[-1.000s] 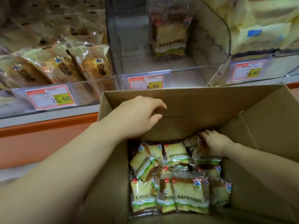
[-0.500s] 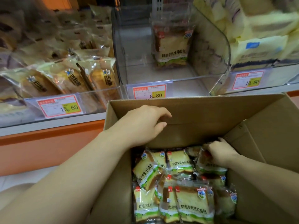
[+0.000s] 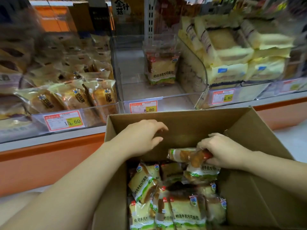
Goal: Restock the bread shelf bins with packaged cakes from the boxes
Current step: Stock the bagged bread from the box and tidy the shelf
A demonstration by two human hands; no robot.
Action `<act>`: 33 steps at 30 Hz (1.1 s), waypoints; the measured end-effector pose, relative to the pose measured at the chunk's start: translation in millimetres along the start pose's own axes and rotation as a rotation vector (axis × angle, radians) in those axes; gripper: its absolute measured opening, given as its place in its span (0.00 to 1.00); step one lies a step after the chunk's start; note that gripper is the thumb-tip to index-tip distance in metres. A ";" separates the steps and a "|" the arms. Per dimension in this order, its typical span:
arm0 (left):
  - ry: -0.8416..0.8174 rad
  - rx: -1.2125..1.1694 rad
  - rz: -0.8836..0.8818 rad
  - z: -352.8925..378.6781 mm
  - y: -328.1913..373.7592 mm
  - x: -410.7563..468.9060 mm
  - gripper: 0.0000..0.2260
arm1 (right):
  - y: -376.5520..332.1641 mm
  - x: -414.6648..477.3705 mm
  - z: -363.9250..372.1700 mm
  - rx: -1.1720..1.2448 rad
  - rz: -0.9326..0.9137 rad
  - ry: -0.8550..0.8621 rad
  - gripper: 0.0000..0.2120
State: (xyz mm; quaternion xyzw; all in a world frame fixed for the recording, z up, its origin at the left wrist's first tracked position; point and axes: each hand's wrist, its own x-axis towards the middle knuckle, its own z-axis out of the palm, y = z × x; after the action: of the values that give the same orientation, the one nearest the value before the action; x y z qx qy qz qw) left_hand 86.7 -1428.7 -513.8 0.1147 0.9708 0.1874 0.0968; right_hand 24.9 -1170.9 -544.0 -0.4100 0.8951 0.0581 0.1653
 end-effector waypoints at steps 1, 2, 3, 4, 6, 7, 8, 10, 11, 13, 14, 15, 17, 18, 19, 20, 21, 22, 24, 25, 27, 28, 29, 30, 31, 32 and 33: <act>-0.021 0.000 0.017 0.9 3.7 -3.4 0.22 | -5.2 -8.2 -13.6 0.006 -0.013 0.039 0.10; -0.049 0.001 0.039 2.7 8.7 -7.4 0.25 | -10.1 -16.2 -26.6 0.010 -0.027 0.080 0.11; -0.081 0.004 0.060 5.9 14.2 -11.6 0.29 | -14.6 -23.6 -38.5 0.015 -0.042 0.122 0.11; -0.102 0.015 0.084 8.9 20.4 -16.0 0.32 | -18.9 -30.6 -49.8 0.023 -0.056 0.161 0.12; -0.083 0.042 0.133 12.7 30.0 -22.3 0.33 | -26.4 -43.1 -68.6 0.047 -0.081 0.230 0.13; -0.044 0.041 0.153 11.8 33.2 -24.4 0.33 | -30.5 -49.3 -76.8 0.068 -0.092 0.260 0.13; 0.007 0.022 0.173 9.5 35.7 -26.2 0.31 | -34.6 -55.9 -84.1 0.094 -0.100 0.287 0.13; 0.125 -0.025 0.212 1.0 40.6 -29.7 0.26 | -41.5 -68.5 -96.8 0.152 -0.102 0.345 0.13; 0.173 -0.034 0.227 -3.7 43.1 -31.3 0.25 | -43.9 -73.9 -101.9 0.186 -0.100 0.367 0.13; 0.249 -0.030 0.260 -12.0 47.8 -35.0 0.23 | -48.3 -82.1 -110.4 0.252 -0.103 0.393 0.12; 0.284 -0.019 0.281 -16.4 51.1 -37.0 0.23 | -50.0 -85.0 -114.1 0.274 -0.109 0.402 0.12; 0.317 -0.004 0.303 -20.2 53.8 -38.8 0.22 | -51.5 -86.9 -117.7 0.287 -0.110 0.408 0.11; 0.380 0.034 0.347 -27.8 58.7 -41.2 0.22 | -54.0 -88.5 -124.9 0.295 -0.106 0.419 0.11; 0.402 0.054 0.356 -31.4 60.6 -42.0 0.22 | -54.7 -88.8 -129.2 0.292 -0.108 0.429 0.11; 0.424 0.071 0.360 -36.1 62.3 -41.7 0.21 | -55.2 -89.1 -134.3 0.284 -0.111 0.443 0.11; 0.442 0.078 0.358 -41.6 63.9 -41.1 0.21 | -55.3 -89.3 -140.3 0.279 -0.112 0.460 0.11; 0.461 0.073 0.350 -48.1 65.1 -39.6 0.20 | -55.2 -89.5 -146.6 0.279 -0.108 0.480 0.12; 0.483 0.063 0.334 -55.9 66.0 -37.6 0.19 | -54.4 -89.0 -153.4 0.280 -0.100 0.509 0.13; 0.546 0.021 0.281 -72.6 65.7 -29.9 0.18 | -51.5 -85.8 -166.9 0.278 -0.084 0.609 0.15; 0.586 -0.015 0.249 -80.8 64.5 -24.6 0.17 | -49.0 -82.5 -173.1 0.280 -0.080 0.678 0.16; 0.659 -0.114 0.153 -94.1 60.1 -11.1 0.17 | -41.3 -73.8 -182.4 0.284 -0.080 0.815 0.16; 0.677 -0.177 0.081 -98.9 55.8 -4.1 0.17 | -36.4 -68.9 -185.2 0.289 -0.079 0.869 0.16; 0.687 -0.243 0.013 -102.3 50.4 3.2 0.17 | -31.8 -64.4 -187.8 0.301 -0.075 0.910 0.17; 0.684 -0.310 -0.044 -104.6 44.4 10.5 0.17 | -27.1 -59.9 -189.8 0.319 -0.065 0.939 0.18; 0.674 -0.376 -0.090 -104.9 38.3 18.1 0.17 | -23.7 -56.0 -191.3 0.337 -0.053 0.955 0.20; 0.651 -0.439 -0.128 -104.6 32.8 25.3 0.18 | -20.4 -51.5 -192.2 0.351 -0.038 0.963 0.21; 0.635 -0.508 -0.161 -103.0 27.7 33.1 0.18 | -17.3 -47.1 -192.1 0.357 -0.026 0.970 0.20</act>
State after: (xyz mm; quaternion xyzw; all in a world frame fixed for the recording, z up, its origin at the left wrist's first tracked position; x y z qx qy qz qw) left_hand 36.5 -1430.3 -414.1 -0.0527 0.8811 0.4390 -0.1677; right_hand 19.0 -1194.6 -346.9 -0.3662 0.8596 -0.2945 -0.2009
